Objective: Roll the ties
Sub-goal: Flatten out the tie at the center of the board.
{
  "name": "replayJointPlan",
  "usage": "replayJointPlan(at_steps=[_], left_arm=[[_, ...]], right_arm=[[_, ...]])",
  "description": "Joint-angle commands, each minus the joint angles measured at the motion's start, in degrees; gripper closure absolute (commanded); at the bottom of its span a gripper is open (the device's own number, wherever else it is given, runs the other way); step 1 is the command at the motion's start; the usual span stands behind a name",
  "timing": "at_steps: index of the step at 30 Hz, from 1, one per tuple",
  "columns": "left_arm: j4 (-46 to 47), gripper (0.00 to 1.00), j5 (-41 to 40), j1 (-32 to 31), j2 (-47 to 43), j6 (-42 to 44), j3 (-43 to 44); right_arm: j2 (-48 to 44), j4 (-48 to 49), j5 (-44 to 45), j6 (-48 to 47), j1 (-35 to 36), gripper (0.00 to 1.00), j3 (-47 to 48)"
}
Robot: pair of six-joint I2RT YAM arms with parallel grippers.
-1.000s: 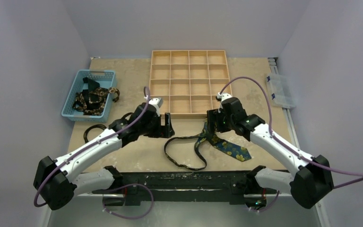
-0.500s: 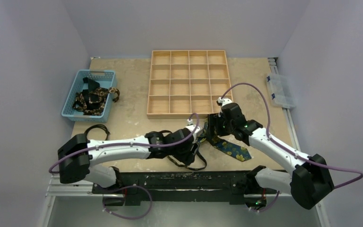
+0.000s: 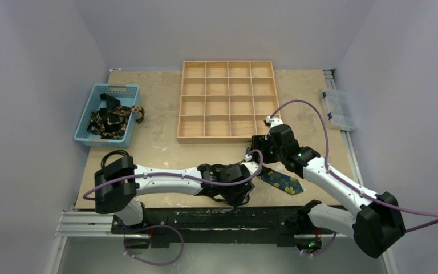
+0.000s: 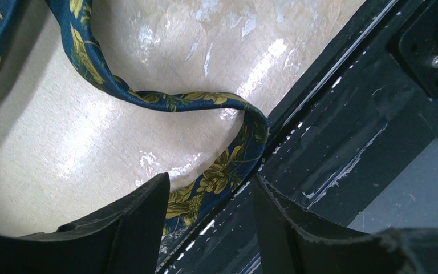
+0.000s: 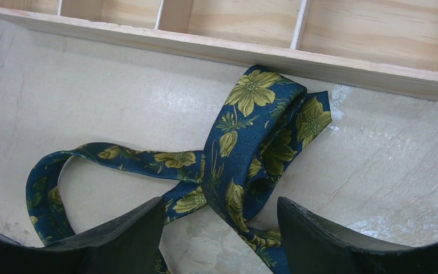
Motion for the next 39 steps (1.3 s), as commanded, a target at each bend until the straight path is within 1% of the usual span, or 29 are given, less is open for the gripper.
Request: replayJointPlan(at_steps=[1,3,5,9,14,19,21,25,26,28,31,34,36,37,39], left_arm=[[0.86,0.49,-0.03,-0.21,1.12,0.10,-1.46],[0.91,0.55,0.38,-0.29,1.01,0.37,-2.11],[1.36,0.55,0.85,-0.57,0.11,0.42,-3.15],[2.68,0.49,1.87,-0.62,-2.11,-0.12,-5.52],[4.21,0.48,3.13,-1.38,-4.06,-0.46,-7.11],[4.91,0.35,3.61,-3.58,-6.10,0.69,-6.75],[3.82,0.32,3.17,-3.97,-4.76,1.00,-5.42],[2.59,0.31,1.96,-4.16,-0.02,0.75,-3.74],[2.68,0.33,1.60,-4.16,0.67,0.42,-3.83],[2.70,0.39,0.57,-4.16,0.79,-0.34,-4.46],[2.31,0.53,-1.97,-3.95,-1.97,-1.33,-6.44],[-0.85,0.77,-5.54,-2.36,-5.92,-3.47,-8.53],[-2.39,0.96,-7.33,0.15,-10.62,-5.76,-11.45],[-2.94,1.00,-8.18,1.46,-13.56,-7.19,-13.43],[-4.25,1.00,-9.29,5.01,-20.90,-10.51,-17.30]], right_arm=[[-0.02,1.95,0.46,1.31,-0.05,0.28,0.05],[-0.22,1.81,0.65,1.39,-0.04,0.28,0.02],[-0.42,1.54,0.89,1.46,-0.04,0.27,0.12],[-1.17,1.13,2.06,2.06,-0.07,0.24,0.06],[-1.74,0.34,3.89,2.48,-0.11,0.23,0.32],[-1.94,0.15,3.92,2.58,-0.13,0.23,0.35],[-1.98,0.13,3.39,2.65,-0.12,0.22,0.45],[-2.65,-0.25,3.19,2.91,-0.17,0.22,0.42],[-2.91,-0.36,3.25,2.99,-0.20,0.22,0.37],[-3.17,-0.41,3.28,3.18,-0.09,0.22,0.24],[-2.92,-0.19,3.04,3.28,-0.14,0.22,0.28],[-2.35,0.28,2.67,3.45,-0.12,0.22,0.16],[-2.05,0.42,2.52,3.55,-0.13,0.23,0.10],[-2.08,0.41,2.49,3.62,-0.15,0.23,0.07],[-2.32,0.46,2.42,3.76,-0.09,0.23,-0.08]])
